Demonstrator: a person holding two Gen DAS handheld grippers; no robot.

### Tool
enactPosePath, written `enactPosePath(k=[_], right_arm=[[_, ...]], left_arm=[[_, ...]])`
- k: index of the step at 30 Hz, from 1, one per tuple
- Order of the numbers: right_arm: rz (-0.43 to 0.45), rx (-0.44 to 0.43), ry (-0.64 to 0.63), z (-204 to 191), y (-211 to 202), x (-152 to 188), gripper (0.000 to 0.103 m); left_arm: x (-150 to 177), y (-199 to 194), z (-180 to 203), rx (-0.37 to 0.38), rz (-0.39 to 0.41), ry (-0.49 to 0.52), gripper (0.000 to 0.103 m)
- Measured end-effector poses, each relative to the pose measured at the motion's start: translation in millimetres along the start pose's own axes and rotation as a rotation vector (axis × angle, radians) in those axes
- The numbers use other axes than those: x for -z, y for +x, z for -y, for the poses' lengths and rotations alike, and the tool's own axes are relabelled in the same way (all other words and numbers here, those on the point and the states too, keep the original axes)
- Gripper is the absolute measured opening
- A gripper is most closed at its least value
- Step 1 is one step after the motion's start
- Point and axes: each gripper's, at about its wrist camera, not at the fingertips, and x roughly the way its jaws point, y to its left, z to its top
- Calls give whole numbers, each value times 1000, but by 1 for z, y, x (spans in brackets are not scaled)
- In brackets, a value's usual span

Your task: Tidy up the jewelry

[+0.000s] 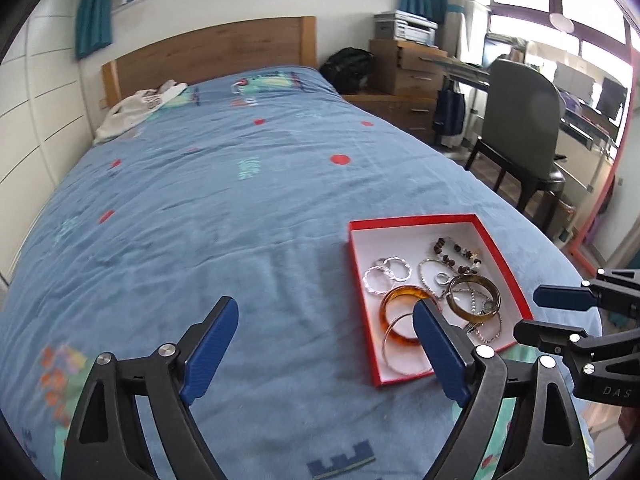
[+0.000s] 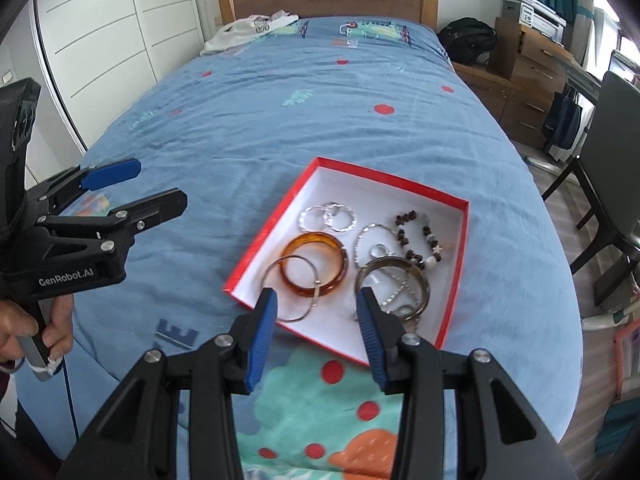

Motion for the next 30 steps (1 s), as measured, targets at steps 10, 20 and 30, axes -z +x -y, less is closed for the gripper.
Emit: enactPosePath(k=[10,20,30], right_arm=[[58,15,95,-28,-26,25,40],[125,53,150,-50,-49,40,40],[150,47,130,-77,-58,53,40]], left_arm=[[29,-42,-19,-45,15,-72,91],[64,-78,-34,-112,33,-136,91],[82,-105,-42,-192,45,-164,92]])
